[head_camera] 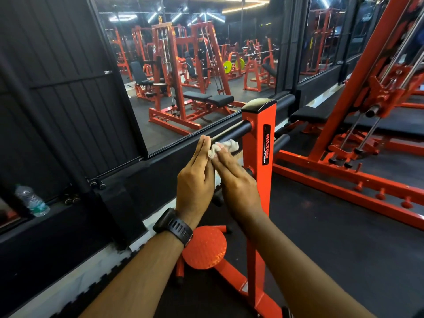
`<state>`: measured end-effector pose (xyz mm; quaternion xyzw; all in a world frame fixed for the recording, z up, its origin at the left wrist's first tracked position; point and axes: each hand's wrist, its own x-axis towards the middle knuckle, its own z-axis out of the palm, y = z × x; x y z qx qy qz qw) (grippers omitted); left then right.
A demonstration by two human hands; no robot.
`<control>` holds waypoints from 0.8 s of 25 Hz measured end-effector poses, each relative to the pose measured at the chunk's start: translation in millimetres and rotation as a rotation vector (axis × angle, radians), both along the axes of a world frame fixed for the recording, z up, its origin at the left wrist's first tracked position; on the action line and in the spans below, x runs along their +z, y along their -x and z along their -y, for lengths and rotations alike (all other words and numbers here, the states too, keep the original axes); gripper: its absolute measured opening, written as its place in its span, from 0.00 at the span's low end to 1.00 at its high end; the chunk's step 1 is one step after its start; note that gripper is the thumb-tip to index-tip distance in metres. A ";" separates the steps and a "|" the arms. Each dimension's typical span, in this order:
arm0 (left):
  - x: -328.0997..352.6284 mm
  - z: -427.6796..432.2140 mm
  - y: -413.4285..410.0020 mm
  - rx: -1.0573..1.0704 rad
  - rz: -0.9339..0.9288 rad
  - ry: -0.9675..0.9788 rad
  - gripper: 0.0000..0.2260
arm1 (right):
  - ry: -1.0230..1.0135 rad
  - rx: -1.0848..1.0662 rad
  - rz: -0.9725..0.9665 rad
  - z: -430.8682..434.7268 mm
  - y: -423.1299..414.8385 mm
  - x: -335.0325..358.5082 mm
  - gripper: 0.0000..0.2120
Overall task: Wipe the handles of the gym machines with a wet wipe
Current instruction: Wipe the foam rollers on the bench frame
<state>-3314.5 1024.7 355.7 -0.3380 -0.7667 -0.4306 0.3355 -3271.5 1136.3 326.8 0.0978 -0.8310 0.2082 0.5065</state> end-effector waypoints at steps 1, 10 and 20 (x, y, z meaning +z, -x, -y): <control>-1.6 -1.3 -2.0 0.007 0.017 0.001 0.23 | -0.027 -0.020 0.029 -5.9 -0.2 -2.8 0.30; -55.5 -5.9 -22.2 0.090 0.096 0.046 0.23 | 0.071 0.001 0.226 -29.8 4.1 -44.3 0.16; -101.2 -9.9 -31.0 0.187 0.279 0.158 0.22 | 0.276 -0.047 0.305 -20.1 6.7 -56.5 0.18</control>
